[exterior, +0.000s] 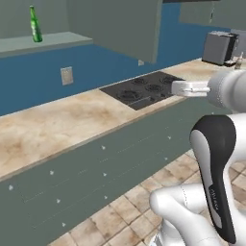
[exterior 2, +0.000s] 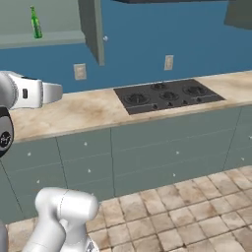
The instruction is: Sort all alcoholic drinks to one cabinet, and non-alcoholic drinks to the other.
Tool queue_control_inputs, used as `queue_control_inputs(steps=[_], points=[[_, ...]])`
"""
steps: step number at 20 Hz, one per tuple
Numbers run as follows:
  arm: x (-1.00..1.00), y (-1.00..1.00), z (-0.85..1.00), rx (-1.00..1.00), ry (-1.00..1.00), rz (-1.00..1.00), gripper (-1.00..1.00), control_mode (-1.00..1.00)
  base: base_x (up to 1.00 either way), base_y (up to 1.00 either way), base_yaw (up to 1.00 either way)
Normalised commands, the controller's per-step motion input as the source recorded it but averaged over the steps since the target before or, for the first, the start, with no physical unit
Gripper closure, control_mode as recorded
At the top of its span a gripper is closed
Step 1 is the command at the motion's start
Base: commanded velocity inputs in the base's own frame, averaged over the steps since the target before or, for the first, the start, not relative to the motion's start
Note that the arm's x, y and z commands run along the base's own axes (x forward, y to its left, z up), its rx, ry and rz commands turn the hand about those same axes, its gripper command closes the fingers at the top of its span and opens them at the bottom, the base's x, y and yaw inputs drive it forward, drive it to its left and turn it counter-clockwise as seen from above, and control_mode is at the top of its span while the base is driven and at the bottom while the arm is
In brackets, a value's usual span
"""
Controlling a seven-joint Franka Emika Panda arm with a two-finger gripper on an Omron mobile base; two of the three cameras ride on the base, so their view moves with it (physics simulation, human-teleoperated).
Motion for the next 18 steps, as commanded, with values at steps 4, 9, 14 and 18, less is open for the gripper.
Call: queue_control_inputs(steps=[4,9,14,18], points=[[0.0,0.0,0.0,0.0,0.0,0.0,-1.0,1.0,-0.01,-0.31,-0.38],[0.0,0.0,0.0,0.0,0.0,0.0,-1.0,1.0,-0.06,-0.29,-0.37],[0.0,0.0,0.0,0.0,0.0,0.0,-1.0,1.0,-0.06,-0.28,-0.37],[0.0,0.0,0.0,0.0,0.0,0.0,-1.0,1.0,-0.05,-0.29,-0.36]])
